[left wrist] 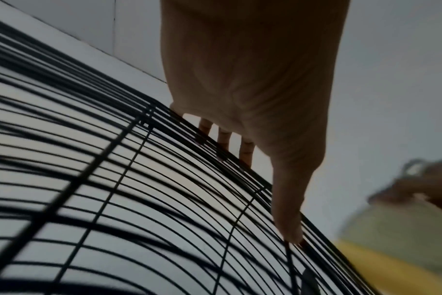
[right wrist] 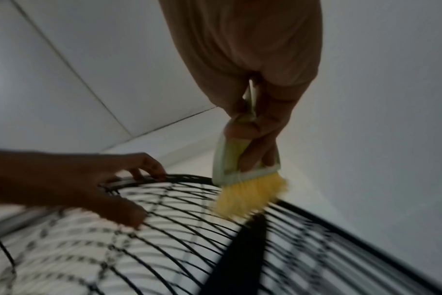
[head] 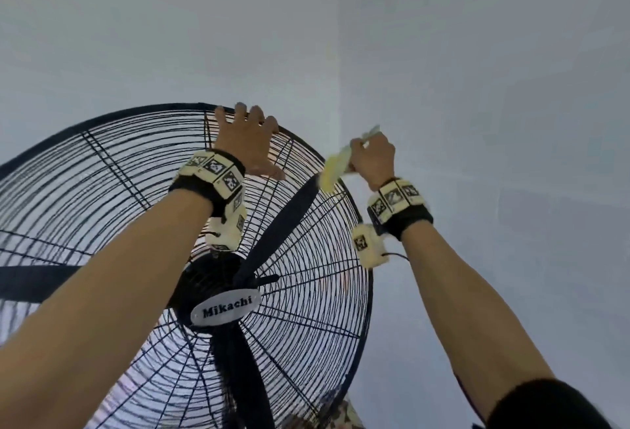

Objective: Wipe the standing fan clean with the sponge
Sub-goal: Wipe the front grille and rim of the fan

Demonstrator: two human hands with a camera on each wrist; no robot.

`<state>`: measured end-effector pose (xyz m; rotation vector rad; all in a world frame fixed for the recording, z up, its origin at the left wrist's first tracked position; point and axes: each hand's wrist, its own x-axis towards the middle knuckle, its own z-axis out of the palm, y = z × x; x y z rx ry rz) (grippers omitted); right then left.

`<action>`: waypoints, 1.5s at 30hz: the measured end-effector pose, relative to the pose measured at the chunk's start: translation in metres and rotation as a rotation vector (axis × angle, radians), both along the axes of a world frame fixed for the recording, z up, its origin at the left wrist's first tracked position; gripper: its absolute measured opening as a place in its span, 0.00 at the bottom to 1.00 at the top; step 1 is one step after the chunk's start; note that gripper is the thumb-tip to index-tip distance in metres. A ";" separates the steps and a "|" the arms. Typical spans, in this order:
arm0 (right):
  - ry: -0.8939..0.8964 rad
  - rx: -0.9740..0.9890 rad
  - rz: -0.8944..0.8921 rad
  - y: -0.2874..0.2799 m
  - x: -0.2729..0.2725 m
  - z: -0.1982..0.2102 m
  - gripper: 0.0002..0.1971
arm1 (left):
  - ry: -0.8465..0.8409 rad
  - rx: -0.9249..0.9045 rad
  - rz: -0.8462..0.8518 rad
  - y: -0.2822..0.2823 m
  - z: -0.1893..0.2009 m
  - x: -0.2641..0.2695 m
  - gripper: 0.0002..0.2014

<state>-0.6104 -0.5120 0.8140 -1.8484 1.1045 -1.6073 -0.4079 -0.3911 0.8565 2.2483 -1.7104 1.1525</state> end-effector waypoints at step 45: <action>-0.209 0.366 0.028 -0.022 -0.059 -0.026 0.11 | 0.112 -0.060 -0.153 0.028 0.000 0.011 0.51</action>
